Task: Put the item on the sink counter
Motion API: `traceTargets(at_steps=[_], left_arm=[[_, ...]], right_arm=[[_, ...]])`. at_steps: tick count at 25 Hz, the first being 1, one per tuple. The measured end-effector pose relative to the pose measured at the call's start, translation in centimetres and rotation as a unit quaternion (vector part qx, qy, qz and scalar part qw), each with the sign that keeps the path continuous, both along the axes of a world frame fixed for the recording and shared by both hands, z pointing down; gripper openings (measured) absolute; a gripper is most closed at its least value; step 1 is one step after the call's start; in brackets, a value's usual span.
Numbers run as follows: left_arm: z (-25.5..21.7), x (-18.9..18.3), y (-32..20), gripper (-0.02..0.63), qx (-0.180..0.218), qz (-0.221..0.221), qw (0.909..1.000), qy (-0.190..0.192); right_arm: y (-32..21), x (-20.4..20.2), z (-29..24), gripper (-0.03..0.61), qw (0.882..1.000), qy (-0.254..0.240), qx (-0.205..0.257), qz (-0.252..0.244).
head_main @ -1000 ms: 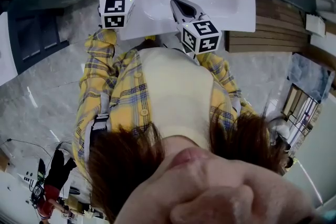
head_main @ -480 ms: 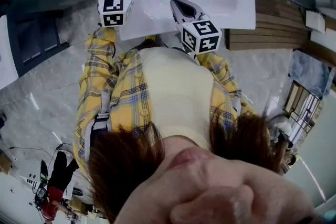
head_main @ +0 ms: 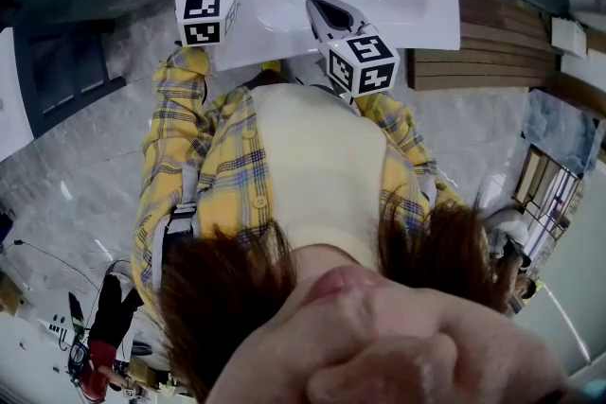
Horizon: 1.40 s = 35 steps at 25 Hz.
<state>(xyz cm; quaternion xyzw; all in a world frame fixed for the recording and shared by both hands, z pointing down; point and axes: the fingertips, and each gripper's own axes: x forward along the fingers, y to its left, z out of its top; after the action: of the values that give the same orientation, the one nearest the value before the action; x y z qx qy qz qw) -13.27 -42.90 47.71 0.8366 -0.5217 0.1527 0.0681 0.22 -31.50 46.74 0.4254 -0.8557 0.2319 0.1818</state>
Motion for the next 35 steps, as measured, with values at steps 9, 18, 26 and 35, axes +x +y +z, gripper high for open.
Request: traceTargets(at_steps=[9,18,26,35], left_arm=[[0.3,-0.9,0.3,0.365,-0.005,-0.018,0.9998,0.001],[-0.2,-0.7,2.6,0.365,-0.009,-0.029,0.9995,0.0],[-0.6,-1.3,4.4,0.364,-0.014,-0.044,0.9989,0.004],[-1.9,-1.5,7.1,0.36,-0.016,-0.048,0.9986,0.017]], right_arm=[[0.2,0.0,0.3,0.014,1.0,-0.003,-0.002,-0.004],[1.8,0.7,-0.3,0.014,1.0,-0.008,0.003,-0.015],[2.2,1.2,-0.7,0.014,1.0,-0.012,0.011,-0.019],[2.4,1.5,-0.7,0.014,1.0,-0.017,0.014,-0.02]])
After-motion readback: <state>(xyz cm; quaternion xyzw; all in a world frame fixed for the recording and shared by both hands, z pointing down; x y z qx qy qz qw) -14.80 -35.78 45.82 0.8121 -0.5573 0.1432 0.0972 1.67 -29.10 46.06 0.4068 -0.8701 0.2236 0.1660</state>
